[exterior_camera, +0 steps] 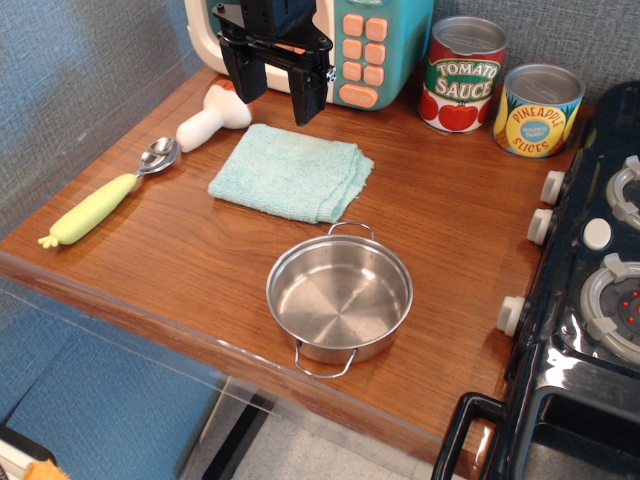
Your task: Place the mushroom to the right of the blue cloth.
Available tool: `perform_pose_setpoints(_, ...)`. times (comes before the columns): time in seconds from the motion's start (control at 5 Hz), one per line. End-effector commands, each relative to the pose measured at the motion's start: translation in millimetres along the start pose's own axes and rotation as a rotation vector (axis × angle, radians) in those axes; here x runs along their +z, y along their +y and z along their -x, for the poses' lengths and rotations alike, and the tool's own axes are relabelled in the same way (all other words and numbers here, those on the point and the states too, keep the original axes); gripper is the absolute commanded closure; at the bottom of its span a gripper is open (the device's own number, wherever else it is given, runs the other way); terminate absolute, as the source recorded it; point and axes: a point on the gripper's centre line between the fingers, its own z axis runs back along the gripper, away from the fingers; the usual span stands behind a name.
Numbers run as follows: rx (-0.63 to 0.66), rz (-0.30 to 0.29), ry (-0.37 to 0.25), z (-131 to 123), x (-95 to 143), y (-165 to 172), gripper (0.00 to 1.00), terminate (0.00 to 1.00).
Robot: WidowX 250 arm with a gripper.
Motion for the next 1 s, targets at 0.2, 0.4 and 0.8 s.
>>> perform_pose_setpoints(0.2,0.069,0.015,-0.002,-7.0,-2.7,22.1,0.00,0.00)
perform_pose_setpoints(0.4,0.121,-0.008,-0.017,-22.0,0.7,51.7,0.00,0.00)
perform_pose_setpoints(0.8,0.225,-0.084,-0.029,-41.7,0.2,110.8,0.00,0.00)
